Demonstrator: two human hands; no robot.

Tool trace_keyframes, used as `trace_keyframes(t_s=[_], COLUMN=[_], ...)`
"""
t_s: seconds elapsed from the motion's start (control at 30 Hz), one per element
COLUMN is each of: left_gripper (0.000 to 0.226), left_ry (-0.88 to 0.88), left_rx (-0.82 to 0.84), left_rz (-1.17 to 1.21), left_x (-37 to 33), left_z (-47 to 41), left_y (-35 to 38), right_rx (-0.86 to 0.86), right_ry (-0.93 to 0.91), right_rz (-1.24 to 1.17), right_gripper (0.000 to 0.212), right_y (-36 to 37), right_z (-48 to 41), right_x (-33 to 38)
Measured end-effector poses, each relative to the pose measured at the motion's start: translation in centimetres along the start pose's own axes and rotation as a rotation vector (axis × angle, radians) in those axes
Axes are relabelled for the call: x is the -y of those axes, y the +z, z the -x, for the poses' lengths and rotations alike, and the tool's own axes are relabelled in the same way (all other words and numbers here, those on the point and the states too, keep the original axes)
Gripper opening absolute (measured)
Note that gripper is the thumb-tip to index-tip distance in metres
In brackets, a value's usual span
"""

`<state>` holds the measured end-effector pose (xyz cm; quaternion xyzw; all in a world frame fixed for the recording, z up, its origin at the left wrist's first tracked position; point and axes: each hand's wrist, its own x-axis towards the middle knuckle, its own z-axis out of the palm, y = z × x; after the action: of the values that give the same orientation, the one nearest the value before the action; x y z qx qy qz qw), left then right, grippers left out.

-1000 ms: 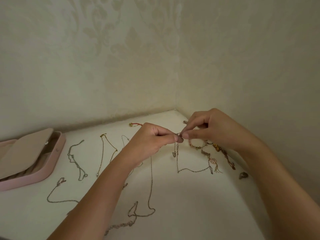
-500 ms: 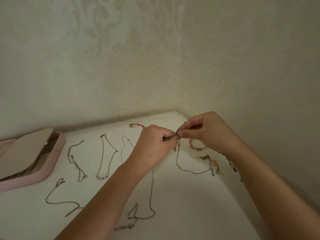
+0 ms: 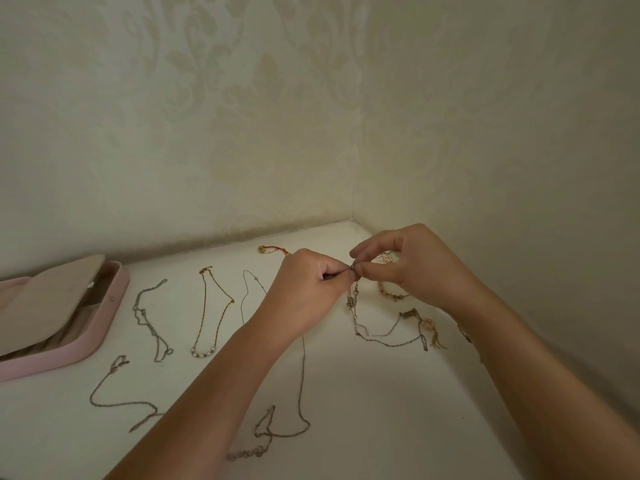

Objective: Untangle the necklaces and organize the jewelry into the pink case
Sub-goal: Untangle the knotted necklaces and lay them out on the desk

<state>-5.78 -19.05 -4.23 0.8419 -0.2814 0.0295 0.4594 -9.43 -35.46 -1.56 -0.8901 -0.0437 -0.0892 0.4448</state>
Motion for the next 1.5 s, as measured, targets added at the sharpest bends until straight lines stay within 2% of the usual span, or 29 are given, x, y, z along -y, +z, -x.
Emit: trace_keyframes(t_s=[0.1,0.2,0.3,0.67,0.9,1.0,1.17,1.27,1.33,1.5], left_gripper=[0.041,0.048,0.043,0.01,0.011,0.013,0.012,0.012,0.011,0.009], left_ry=[-0.033,-0.066,-0.084,-0.161,-0.216,-0.215,-0.214,-0.212,-0.219,-0.251], left_rx=[0.027,0.029,0.013,-0.094,-0.132,-0.159,-0.196,-0.192,-0.188,-0.181], left_rz=[0.0,0.022,0.049,0.26,0.227,0.249,0.331,0.343,0.34,0.335], left_x=[-0.2,-0.3,-0.3,-0.3,-0.1,-0.3,-0.5,-0.6,-0.6,-0.3], left_z=[0.1,0.0,0.0,-0.3,-0.3,-0.2,-0.2,-0.3,-0.3,-0.3], left_y=[0.0,0.0,-0.1,-0.6,-0.2,-0.3,-0.6,-0.7,-0.6,-0.5], right_rx=[-0.032,-0.072,-0.1,-0.124,-0.085,-0.105,-0.067,-0.05,-0.072,-0.205], right_ry=[-0.078,-0.198,-0.275,-0.337,-0.336,-0.268,-0.025,0.01,-0.023,-0.309], right_rz=[0.08,0.17,0.249,0.314,0.408,0.288,-0.177,-0.267,-0.223,0.137], right_gripper=[0.009,0.006,0.002,0.004,0.006,0.008,0.011,0.01,0.011,0.013], right_y=[0.3,0.6,0.9,1.4,2.2,2.5,2.5,2.4,2.6,3.0], right_z=[-0.3,-0.4,-0.6,-0.7,-0.7,-0.7,-0.7,-0.8,-0.9,-0.7], right_x=[-0.4,-0.8,-1.2,-1.3,-1.1,-1.0,-0.6,-0.7,-0.9,-1.1])
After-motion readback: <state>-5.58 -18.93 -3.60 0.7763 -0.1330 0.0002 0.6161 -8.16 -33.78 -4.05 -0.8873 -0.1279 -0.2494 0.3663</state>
